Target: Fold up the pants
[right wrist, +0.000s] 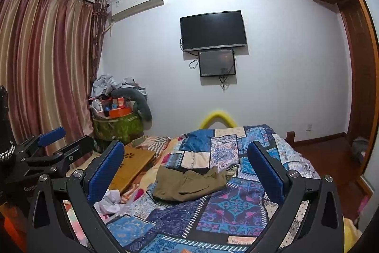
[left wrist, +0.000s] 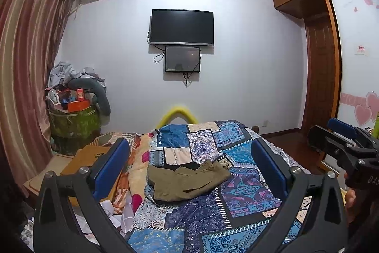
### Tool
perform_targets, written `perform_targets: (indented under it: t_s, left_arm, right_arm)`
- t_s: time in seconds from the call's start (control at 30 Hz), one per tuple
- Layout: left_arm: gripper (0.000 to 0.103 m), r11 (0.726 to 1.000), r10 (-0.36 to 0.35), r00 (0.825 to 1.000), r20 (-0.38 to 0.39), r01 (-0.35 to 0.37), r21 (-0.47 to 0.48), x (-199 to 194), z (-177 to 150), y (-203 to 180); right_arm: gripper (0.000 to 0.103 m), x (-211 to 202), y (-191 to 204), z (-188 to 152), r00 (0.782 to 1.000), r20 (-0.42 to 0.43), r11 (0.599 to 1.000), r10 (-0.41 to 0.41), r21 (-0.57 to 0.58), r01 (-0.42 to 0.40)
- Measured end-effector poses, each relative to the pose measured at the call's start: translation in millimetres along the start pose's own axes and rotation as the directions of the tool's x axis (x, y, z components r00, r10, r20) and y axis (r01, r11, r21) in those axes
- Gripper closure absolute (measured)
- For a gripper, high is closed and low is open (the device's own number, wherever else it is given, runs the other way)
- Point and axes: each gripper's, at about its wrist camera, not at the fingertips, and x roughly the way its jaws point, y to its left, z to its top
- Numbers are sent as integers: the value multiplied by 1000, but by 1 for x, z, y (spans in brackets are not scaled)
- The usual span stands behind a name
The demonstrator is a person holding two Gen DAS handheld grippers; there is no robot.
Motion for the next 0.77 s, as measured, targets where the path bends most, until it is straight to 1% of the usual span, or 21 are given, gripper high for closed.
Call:
perform_targets:
  t_s: [0.33,0.4,0.77]
  left_arm:
    - [0,999,-40,999,-15,39,-28,1,1,1]
    - [0,997,-70,997,-30,69,-29,2,1,1]
    - [0,998,-59,998,-34,58,-8,3,-1,-7]
  right_arm:
    - [0,-2,-1,-1,1000,-2,1000,-16,10,16]
    - [0,-2,-1,-1,1000,-6,1000,-16,11,17]
    - [0,-1,-2,0,1000,-12,1000,-14,17,14]
